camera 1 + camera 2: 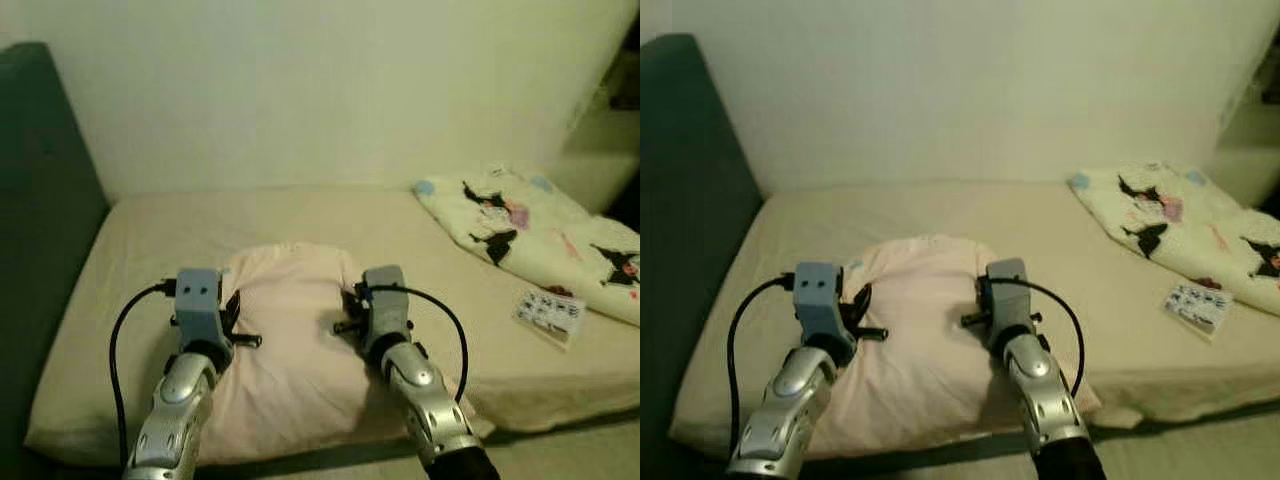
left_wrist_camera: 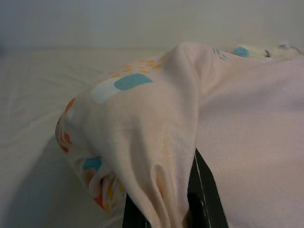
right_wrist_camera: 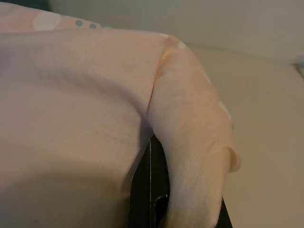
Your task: Clean up the room
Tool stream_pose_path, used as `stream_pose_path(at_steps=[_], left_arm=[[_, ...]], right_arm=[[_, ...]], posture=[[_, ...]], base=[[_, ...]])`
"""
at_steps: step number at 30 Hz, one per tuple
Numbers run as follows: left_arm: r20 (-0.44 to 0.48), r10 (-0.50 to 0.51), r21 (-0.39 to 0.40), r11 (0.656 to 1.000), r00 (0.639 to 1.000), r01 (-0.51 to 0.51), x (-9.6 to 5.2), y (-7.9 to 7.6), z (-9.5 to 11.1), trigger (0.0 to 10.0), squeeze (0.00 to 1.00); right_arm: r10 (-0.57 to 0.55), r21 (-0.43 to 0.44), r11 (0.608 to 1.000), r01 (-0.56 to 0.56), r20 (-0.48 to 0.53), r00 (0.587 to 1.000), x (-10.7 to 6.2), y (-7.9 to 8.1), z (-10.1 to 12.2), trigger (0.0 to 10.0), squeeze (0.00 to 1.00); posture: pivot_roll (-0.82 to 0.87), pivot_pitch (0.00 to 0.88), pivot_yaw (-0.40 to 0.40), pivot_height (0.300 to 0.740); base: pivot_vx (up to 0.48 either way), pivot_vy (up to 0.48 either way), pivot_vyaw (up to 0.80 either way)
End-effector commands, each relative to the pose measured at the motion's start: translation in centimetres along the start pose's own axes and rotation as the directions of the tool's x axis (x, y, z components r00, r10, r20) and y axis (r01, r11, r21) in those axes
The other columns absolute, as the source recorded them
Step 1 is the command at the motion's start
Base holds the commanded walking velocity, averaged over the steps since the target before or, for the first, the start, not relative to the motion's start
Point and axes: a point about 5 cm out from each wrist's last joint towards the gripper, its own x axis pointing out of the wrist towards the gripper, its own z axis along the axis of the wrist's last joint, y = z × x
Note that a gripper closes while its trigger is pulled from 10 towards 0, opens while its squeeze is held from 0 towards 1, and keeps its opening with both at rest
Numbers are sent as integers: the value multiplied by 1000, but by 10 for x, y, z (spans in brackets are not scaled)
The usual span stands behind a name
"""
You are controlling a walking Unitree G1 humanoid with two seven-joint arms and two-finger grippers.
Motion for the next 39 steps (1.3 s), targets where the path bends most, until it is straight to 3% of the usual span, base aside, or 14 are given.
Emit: stream_pose_path(at_steps=[1, 24, 27, 36, 39], left_arm=[[68, -1, 11, 1000, 998, 0, 1, 0, 13, 10000, 0], [-30, -8, 39, 999, 1000, 9, 2, -2, 2, 10000, 0], [-41, 4, 44, 999, 999, -2, 1, -2, 0, 10000, 0], [-128, 77, -52, 995, 989, -85, -5, 8, -13, 10000, 0], [-108, 64, -22, 998, 992, -67, -7, 8, -11, 10000, 0]], right_arm=[[-54, -15, 998, 54, 30, 998, -1, -12, 4, 10000, 0], [-79, -18, 997, 79, 24, 997, 0, -16, 2, 10000, 0], [-93, -53, 994, 95, 27, 995, 0, -18, 3, 10000, 0], [-98, -53, 994, 101, 42, 994, 1, -21, 7, 10000, 0], [-104, -58, 993, 107, 50, 993, 1, -21, 8, 10000, 0]], posture=[[-29, 16, -37, 740], [-22, 21, -29, 740], [-24, 23, -30, 740], [-31, 27, -35, 740], [-31, 28, -36, 740]], base=[[0, -480, 0], [0, -41, 0], [0, 0, 800], [0, 0, 800], [0, 0, 800]])
